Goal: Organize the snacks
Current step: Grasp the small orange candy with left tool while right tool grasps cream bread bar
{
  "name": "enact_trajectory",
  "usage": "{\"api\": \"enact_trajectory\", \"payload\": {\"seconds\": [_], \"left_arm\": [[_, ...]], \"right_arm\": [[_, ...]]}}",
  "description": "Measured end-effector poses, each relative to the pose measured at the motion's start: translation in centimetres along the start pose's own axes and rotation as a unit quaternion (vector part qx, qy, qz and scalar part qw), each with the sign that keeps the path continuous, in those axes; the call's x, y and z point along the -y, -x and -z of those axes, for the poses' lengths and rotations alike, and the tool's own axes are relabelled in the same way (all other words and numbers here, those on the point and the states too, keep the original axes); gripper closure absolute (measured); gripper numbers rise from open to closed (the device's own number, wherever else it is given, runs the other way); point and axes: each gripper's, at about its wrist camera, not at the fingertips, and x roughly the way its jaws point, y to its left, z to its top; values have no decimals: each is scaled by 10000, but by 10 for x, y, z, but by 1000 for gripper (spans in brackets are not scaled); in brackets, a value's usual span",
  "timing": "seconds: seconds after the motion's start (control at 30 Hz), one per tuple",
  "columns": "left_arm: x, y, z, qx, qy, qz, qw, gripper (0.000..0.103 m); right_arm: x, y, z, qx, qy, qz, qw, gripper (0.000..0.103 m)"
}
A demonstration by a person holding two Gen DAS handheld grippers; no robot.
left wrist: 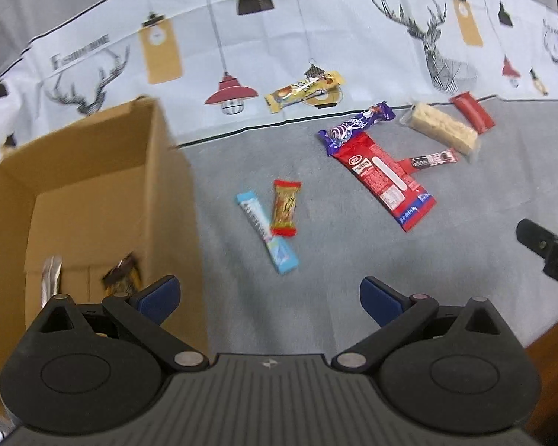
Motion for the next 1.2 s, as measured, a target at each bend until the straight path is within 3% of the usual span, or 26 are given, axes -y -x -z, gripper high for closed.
{"api": "enact_trajectory", "payload": {"seconds": [0.33,0.57,0.73,0.9,1.0,1.03,1.2], "left_arm": [[19,-69,-43,-293,-305,-105,9990,0],[16,-112,-77,-666,-819,537,9930,0],[7,-150,-99,-1039,-927,657,9881,0],[2,-179,-100,-1475,-754,768,9832,0],[3,-183,-97,-1449,-854,959,9811,12],[4,-185,-97,-1465,-864,991,9804,21],[6,-187,-97,-1489,-904,1134,9782,24]], "right_arm": [[5,-60,-30,-212,1,16,9998,1],[5,-97,-50,-146,511,79,9986,1],[2,-134,-69,-102,1041,-33,9945,1],[-5,-166,-83,-35,1419,-120,9898,1],[-11,-184,-90,-104,1602,-227,9868,1],[-14,-190,-92,-155,1677,-257,9854,1],[-31,-224,-97,-358,2119,-310,9761,1]]}}
